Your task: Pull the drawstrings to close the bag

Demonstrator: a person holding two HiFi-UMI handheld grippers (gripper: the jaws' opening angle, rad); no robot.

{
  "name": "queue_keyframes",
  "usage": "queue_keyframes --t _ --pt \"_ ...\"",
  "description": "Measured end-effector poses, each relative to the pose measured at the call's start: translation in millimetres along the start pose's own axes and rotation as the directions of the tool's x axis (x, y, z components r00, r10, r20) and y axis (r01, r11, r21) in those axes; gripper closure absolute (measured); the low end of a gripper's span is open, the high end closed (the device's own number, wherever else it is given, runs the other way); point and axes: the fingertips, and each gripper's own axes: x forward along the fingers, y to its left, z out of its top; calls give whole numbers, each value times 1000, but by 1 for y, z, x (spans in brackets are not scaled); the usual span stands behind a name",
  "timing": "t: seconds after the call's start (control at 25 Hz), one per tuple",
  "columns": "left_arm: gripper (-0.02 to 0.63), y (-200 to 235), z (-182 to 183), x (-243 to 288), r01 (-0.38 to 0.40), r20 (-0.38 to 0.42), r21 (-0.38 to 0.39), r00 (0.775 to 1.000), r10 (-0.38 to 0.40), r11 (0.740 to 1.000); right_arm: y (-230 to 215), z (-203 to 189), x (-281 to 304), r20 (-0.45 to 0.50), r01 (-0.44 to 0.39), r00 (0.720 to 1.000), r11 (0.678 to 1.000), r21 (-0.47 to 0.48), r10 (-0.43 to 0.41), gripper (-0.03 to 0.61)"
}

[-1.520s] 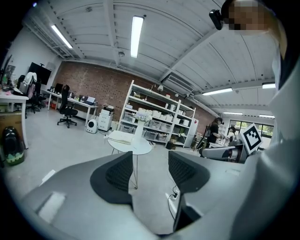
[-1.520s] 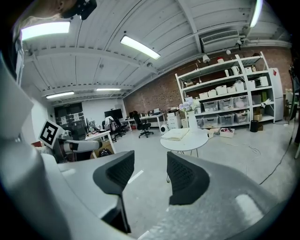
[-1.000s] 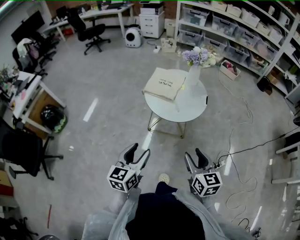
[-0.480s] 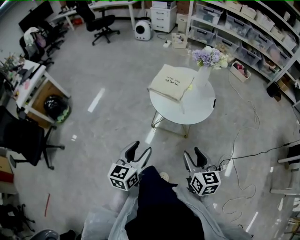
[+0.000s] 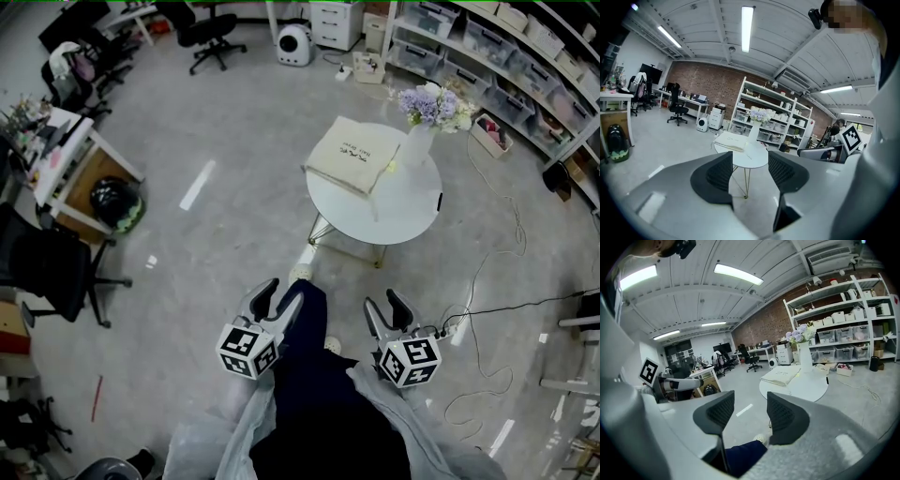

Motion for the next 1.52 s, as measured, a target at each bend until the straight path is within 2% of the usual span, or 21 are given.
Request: queue_keyframes --t 0.36,0.56,0.92,1.2,1.52 --pt "377 46 28 44 7 10 -8 1000 -7 1000 -14 29 57 0 9 1000 1000 -17 -9 365" --pt "377 81 64 84 32 10 3 999 -32 999 -27 65 102 17 40 999 999 -12 -39 365" --pt "379 146 133 159 125 -3 50 992 -125 991 -44 125 181 52 123 991 992 8 -123 365" --pt "379 185 162 210 219 -59 68 975 -215 973 -52 146 227 48 202 978 978 56 -205 365" --pt "378 211 166 251 332 -125 110 940 -318 937 -61 144 264 63 285 954 953 100 -292 365"
